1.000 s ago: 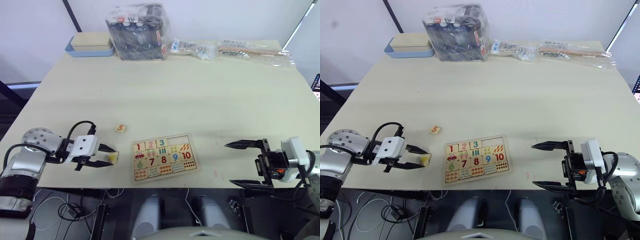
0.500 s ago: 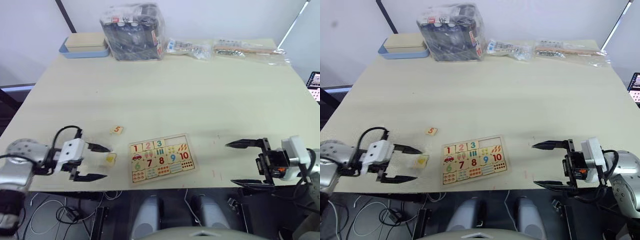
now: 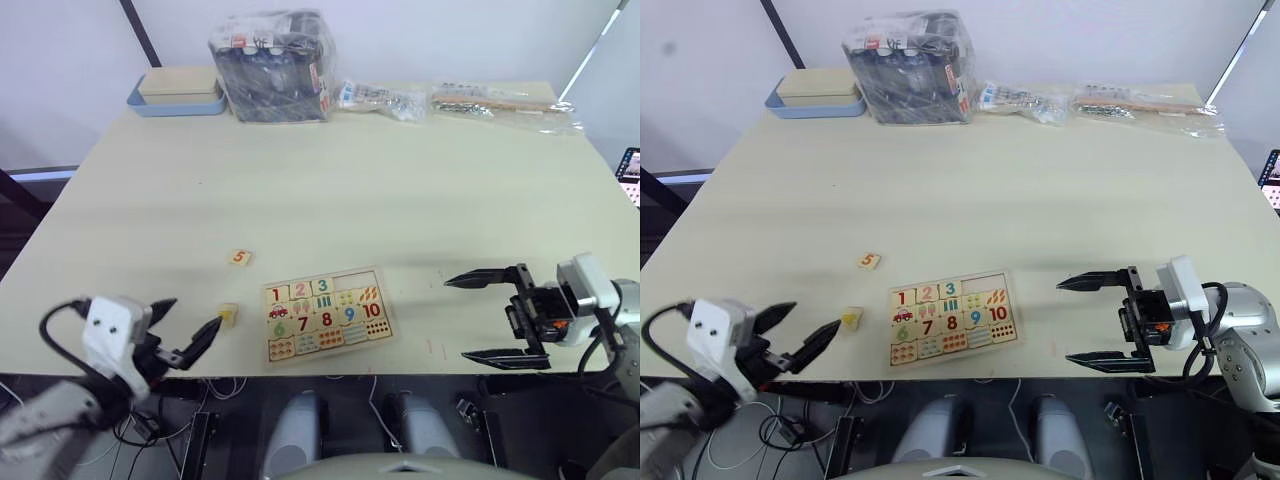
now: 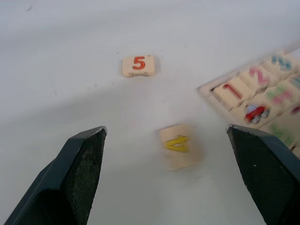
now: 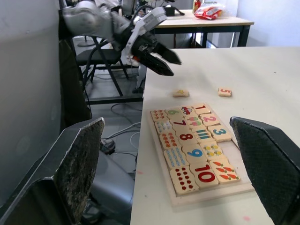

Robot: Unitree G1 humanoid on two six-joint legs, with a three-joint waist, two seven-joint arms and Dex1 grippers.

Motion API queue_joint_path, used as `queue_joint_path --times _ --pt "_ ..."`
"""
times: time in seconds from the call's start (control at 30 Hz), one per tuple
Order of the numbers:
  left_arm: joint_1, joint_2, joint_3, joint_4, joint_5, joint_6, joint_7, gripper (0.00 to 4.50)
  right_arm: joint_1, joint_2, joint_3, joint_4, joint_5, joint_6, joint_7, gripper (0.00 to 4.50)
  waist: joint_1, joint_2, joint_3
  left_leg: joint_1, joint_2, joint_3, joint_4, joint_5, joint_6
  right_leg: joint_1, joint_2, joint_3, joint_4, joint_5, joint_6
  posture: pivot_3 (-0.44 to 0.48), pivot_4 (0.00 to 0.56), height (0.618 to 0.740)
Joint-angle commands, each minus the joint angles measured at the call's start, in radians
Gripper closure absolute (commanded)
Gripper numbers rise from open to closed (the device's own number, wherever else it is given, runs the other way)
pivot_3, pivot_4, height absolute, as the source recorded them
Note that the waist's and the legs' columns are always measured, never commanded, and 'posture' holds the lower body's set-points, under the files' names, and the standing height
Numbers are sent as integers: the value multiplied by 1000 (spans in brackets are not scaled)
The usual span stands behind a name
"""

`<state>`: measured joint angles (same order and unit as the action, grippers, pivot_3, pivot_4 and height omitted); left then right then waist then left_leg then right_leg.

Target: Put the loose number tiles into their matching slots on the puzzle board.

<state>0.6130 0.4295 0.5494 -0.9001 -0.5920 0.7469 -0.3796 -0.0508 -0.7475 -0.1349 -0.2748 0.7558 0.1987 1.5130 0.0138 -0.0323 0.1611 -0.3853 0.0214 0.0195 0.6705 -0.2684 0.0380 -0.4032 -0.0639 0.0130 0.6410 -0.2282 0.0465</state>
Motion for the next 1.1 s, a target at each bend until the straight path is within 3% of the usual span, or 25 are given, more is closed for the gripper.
queue_joint_path --times 0.03,0.2,0.33,0.8,1.1 --pt "2 -68 -61 -145 -34 99 246 149 -26 -19 -18 14 23 8 35 0 4 1 0 0 0 0 0 0 0 0 2 -1 0 0 0 0 150 740" --pt "-90 -102 -251 -147 -61 130 562 149 -43 -23 -16 46 17 13 64 0 1 2 0 3 0 0 0 0 0 3 6 1 1 0 0 0 150 740" --pt "-178 -110 -322 -147 -58 203 671 149 -47 -22 -20 67 11 11 81 0 1 1 0 3 0 1 0 0 0 3 7 2 0 0 -1 0 150 740" --pt "-311 -108 -250 -147 -102 467 696 149 -6 -24 -48 55 7 -17 86 0 0 1 0 4 0 1 0 0 0 3 8 3 0 0 -1 0 150 740" --pt "-308 -111 -202 -147 -89 537 648 149 -13 -15 -36 49 3 -16 73 0 1 1 0 4 0 1 0 0 0 3 8 3 0 0 -1 0 150 740"
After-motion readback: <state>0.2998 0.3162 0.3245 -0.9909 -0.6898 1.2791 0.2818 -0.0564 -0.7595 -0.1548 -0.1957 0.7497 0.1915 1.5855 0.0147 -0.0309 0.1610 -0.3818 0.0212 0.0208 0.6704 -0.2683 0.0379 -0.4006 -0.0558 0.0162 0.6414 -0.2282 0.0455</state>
